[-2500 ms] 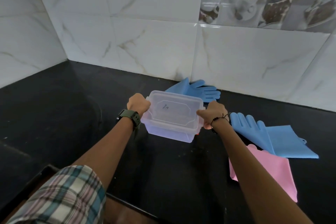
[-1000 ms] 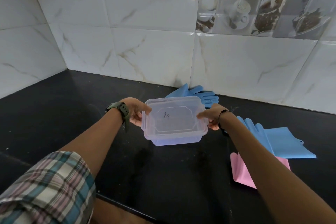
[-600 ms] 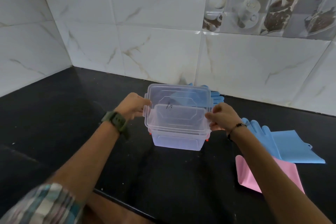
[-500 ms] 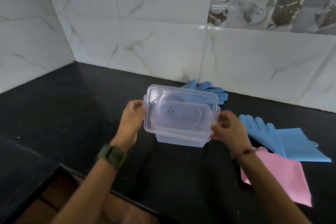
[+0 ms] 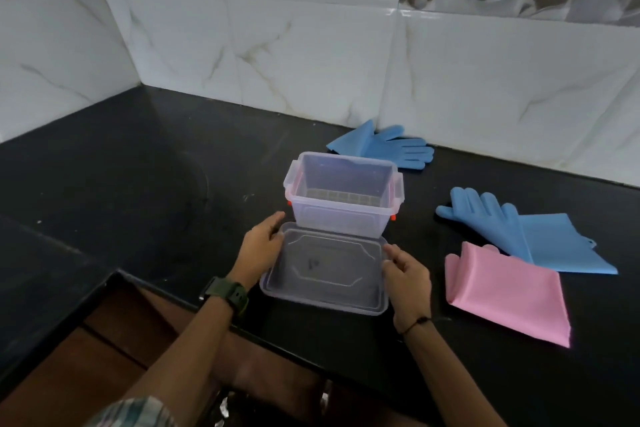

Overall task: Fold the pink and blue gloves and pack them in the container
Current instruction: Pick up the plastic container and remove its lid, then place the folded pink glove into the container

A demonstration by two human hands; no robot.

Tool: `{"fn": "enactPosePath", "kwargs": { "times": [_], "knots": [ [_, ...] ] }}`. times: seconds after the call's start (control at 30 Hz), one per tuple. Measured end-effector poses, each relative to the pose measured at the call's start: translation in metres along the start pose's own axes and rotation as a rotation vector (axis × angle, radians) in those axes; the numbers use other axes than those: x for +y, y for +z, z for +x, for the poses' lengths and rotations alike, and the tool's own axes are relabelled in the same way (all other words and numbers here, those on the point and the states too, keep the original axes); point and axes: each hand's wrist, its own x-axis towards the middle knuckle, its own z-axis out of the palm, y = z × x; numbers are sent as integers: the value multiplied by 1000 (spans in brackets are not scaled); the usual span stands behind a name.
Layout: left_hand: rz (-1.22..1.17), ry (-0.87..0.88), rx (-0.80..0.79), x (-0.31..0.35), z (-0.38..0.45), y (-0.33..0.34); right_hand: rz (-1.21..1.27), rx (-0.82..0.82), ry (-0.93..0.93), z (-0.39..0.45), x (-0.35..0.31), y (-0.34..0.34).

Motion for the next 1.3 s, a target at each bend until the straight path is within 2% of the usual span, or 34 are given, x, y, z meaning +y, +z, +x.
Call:
{"fn": "enactPosePath", "kwargs": {
  "times": [0.03, 0.1, 0.17, 0.2, 0.27, 0.33, 0.4, 0.43, 0.5, 0.57, 0.6, 0.73, 0.83, 0.9, 1.0, 1.1, 1.2, 1.3],
  "knots": [
    [45, 44, 92, 5, -2, 1, -34, -16, -26, -4, -3, -3],
    [-17, 103, 300, 19, -17, 6, -115, -5, -124, -15, -8, -18],
    [-92, 132, 351, 42, -38, 27, -228, 146, -295, -26, -15, -46],
    [-81, 155, 282, 58, -48, 44, -291, 262, -379, -29, -18, -65],
    [-73, 175, 16, 91, -64, 92, -474, 464, -440, -25, -20, -108],
    [-68, 44, -244, 123, -82, 138, -728, 546, -290, -12, -17, -152],
    [-25, -89, -400, 139, -90, 170, -890, 498, 13, 0, -9, -189],
    [-14, -127, -439, 143, -92, 180, -889, 442, 172, 2, -5, -201],
    [18, -123, -450, 145, -87, 192, -624, 274, 379, 5, 5, -213],
    [26, -131, -435, 147, -80, 197, -243, 194, 475, 6, 13, -215],
    [1, -165, -437, 149, -77, 198, -139, 176, 495, 6, 15, -214],
    [-146, -349, -493, 154, -67, 194, 80, 79, 538, 13, 13, -211],
    [-309, -539, -594, 158, -58, 181, 202, -17, 604, 17, 12, -213],
    [-438, -594, -665, 160, -57, 169, 333, -99, 628, 15, 11, -210],
    [-535, -515, -720, 163, -49, 144, 555, -174, 551, 15, -3, -198],
    [-596, -350, -718, 172, -29, 97, 544, -266, 317, 29, -43, -173],
    [-585, -221, -558, 179, 0, 38, 358, -383, 175, 58, -92, -129],
    [-395, -173, -366, 172, 29, -5, 180, -440, 180, 90, -123, -72]
  ]
}}
